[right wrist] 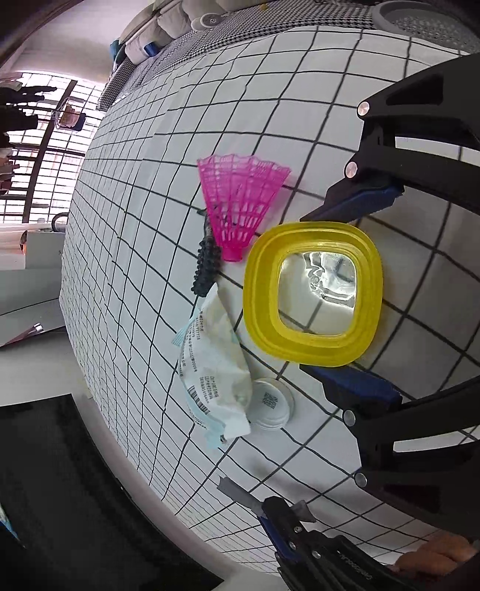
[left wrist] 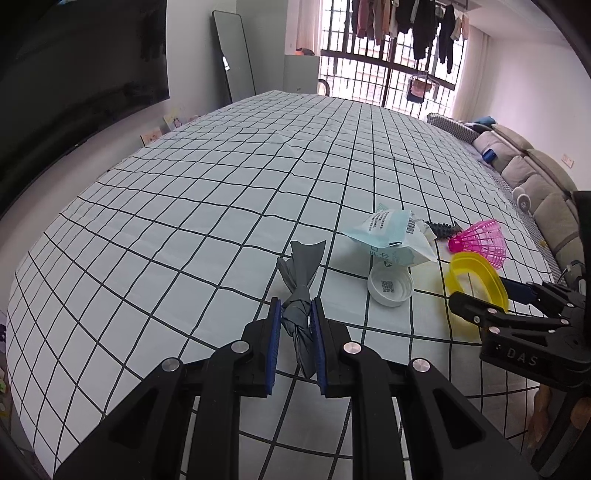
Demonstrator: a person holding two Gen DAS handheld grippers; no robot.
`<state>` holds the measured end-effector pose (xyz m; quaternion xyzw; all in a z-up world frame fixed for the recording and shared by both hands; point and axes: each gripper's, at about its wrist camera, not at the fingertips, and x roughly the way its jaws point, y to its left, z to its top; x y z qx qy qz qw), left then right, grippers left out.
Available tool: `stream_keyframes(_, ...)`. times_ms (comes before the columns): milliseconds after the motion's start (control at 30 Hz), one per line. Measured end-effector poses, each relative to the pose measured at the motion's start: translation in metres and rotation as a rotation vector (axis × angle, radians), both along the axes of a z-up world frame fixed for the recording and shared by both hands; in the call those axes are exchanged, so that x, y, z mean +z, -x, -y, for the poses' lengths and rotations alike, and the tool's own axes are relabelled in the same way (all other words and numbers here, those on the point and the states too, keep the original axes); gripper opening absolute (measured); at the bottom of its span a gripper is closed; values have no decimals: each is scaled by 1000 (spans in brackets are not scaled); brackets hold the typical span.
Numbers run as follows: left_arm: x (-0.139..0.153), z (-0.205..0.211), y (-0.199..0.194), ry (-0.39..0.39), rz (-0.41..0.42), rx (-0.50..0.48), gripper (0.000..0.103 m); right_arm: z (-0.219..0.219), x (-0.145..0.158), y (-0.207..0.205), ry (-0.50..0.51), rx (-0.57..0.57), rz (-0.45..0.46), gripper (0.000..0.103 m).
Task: Collect trash
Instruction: 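Close the right gripper on the yellow ring and lift it, then carry the ring and bow over the grey basket and open both grippers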
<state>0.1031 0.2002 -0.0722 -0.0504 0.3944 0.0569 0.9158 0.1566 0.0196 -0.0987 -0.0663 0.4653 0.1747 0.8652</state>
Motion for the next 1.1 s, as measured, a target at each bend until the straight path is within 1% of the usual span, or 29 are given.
stream_keyframes(200,8,14,6,-21,12,-29,17,36,7,43,-42,-80,-14,68)
stream_keyframes(300,15,25,15,-18,14,-54,17,56,14,65,-45,-121,5,68)
stream_keyframes(533,32,72,43,-13,17,-143,17,106,27,114,-73,-205,49,68)
stream_keyframes(667,41,112,55,1,26,-222,17,139,32,135,-106,-253,63,68)
stream_keyframes(800,45,162,64,-7,20,-307,17,180,33,154,-125,-315,77,68)
stream_keyframes(967,46,227,68,-9,-18,-420,17,247,38,181,-144,-439,106,68)
stream_keyframes(1033,45,251,67,1,-39,-467,17,276,40,190,-136,-501,118,68)
stream_keyframes(1100,44,275,68,-15,-37,-498,17,303,42,199,-123,-555,128,68)
